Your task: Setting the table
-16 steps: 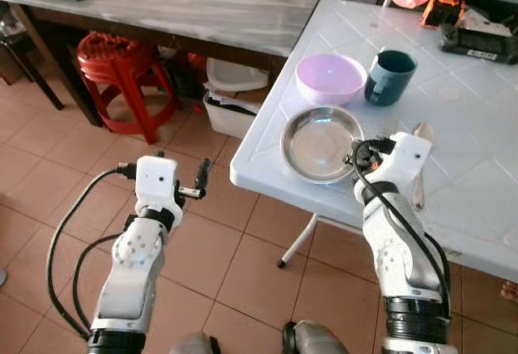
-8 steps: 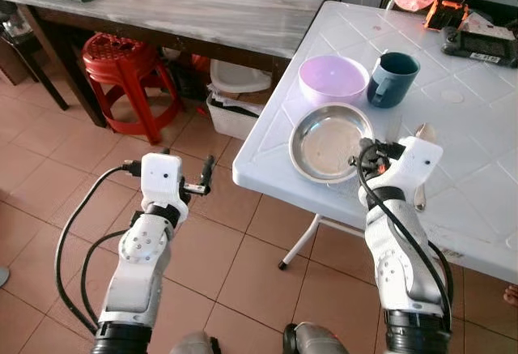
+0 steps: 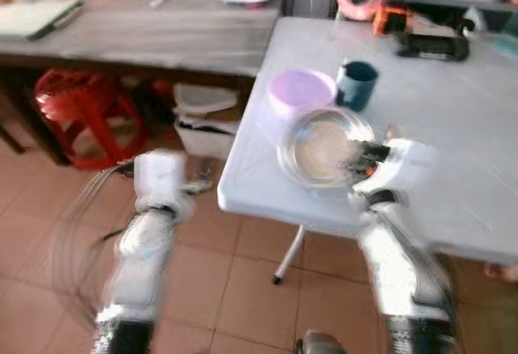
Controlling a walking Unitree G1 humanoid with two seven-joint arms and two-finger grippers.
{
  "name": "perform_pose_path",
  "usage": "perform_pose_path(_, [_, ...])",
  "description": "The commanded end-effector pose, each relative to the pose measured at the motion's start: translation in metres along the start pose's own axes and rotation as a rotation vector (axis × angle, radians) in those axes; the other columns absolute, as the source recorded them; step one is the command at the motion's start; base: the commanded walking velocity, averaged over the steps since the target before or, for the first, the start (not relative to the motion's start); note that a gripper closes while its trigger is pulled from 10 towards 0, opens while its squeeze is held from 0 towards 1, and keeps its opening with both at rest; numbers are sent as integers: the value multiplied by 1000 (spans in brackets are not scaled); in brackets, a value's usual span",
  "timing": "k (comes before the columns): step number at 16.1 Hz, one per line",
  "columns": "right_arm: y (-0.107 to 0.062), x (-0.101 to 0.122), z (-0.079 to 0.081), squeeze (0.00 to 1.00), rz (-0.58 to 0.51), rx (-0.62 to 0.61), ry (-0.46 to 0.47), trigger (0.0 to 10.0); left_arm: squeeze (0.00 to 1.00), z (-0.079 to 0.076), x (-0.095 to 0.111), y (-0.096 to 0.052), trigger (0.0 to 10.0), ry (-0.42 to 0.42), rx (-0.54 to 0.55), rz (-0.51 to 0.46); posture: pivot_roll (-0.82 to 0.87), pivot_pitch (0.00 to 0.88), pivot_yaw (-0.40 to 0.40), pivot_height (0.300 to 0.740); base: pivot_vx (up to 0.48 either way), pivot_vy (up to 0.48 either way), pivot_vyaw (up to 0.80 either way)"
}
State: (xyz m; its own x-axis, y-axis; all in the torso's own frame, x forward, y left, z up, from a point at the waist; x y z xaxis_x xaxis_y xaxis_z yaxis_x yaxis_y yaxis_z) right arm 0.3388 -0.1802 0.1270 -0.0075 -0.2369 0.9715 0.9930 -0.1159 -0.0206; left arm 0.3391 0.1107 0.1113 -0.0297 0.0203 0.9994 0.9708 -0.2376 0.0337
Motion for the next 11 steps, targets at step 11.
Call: perform_pose_path(11, [2,8,28,0,-39,82,15,10000,0,16,-6,-6,10000,4,43,14,-62,0,14,740,298,312,-162])
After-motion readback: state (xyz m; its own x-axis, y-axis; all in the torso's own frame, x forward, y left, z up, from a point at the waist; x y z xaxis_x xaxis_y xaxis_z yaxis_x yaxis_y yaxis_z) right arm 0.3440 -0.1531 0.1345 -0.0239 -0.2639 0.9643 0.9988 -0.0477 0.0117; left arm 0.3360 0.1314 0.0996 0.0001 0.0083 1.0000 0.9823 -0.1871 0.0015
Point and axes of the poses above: a point about 5 cm out from each wrist's last joint towards the gripper, its own y axis pointing out of the wrist towards the gripper, its own x axis along the axis of the wrist's last joint, z = x × y, the point moved 6 cm from there along y, pointing out of the wrist towards the gripper, and after that the axes turned 1 degree about -y, right-handed, at the moved point
